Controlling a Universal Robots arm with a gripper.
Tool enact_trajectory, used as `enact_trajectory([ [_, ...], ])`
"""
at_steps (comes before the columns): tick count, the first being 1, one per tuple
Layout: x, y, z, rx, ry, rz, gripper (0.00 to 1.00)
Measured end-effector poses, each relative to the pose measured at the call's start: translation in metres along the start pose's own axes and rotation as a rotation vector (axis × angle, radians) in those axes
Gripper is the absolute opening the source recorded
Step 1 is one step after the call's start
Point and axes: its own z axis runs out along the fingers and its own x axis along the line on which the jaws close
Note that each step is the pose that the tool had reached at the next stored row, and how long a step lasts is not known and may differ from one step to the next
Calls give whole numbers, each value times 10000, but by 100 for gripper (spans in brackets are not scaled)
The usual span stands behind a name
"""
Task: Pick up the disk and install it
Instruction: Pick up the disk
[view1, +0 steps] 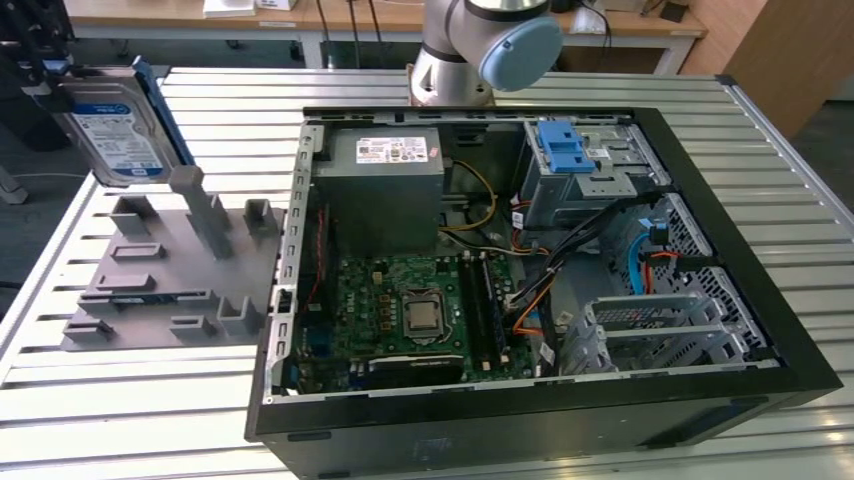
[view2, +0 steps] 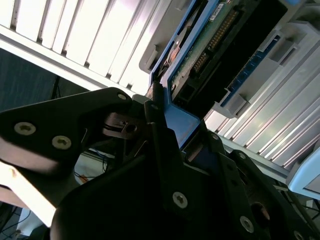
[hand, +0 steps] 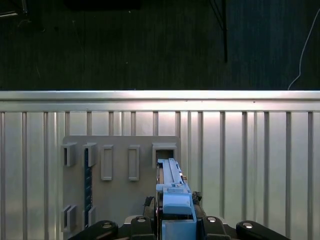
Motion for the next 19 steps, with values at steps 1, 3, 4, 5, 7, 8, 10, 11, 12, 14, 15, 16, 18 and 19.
enact_trajectory([
  [1,0,0,-15,2,0,0,36],
  [3,0,-1,-49,2,-1,0,36],
  [4,0,-1,-65,4,-1,0,36],
  [5,0,-1,-80,3,-1,0,36],
  [7,0,-2,-107,7,-2,0,36],
  [8,0,-2,-120,9,-1,0,36],
  [10,0,-2,-146,11,-2,-1,36],
  [11,0,-2,-152,15,-2,0,36],
  [12,0,-2,-152,17,-3,0,36],
  [14,0,-2,-152,18,-2,0,36],
  [15,0,-3,-153,17,-2,0,36],
  [16,0,-2,-153,16,-1,0,36],
  [18,0,-3,-153,17,-1,0,36],
  [19,0,-3,-153,17,-2,0,36],
])
